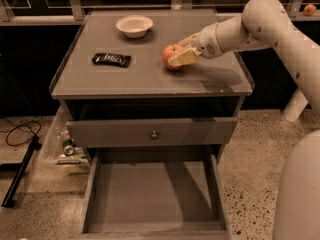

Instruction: Place apple into middle drawer

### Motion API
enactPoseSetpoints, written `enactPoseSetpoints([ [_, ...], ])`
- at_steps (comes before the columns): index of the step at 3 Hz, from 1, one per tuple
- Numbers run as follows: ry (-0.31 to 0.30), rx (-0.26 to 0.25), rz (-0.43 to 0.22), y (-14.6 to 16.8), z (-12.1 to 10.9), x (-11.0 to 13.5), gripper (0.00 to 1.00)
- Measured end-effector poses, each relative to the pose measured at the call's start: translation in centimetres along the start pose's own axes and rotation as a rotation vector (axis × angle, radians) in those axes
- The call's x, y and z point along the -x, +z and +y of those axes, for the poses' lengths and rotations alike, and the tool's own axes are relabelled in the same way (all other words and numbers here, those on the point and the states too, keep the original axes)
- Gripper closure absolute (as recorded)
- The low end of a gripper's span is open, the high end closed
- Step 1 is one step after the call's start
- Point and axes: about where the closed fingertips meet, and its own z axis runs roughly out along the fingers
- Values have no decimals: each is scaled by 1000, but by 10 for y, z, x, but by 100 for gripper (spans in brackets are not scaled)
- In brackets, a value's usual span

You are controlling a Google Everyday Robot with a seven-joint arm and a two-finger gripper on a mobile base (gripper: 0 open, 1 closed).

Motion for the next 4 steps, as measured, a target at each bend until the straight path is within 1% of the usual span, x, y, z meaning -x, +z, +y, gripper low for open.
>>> enactPoseSetpoints([
  [1, 0, 1, 0, 0, 0, 0, 100],
  [2, -11, 13, 0, -2, 5, 3, 100],
  [3, -35, 22, -17, -21, 18, 10, 100],
  [4, -82, 5, -37, -56, 34, 19, 100],
])
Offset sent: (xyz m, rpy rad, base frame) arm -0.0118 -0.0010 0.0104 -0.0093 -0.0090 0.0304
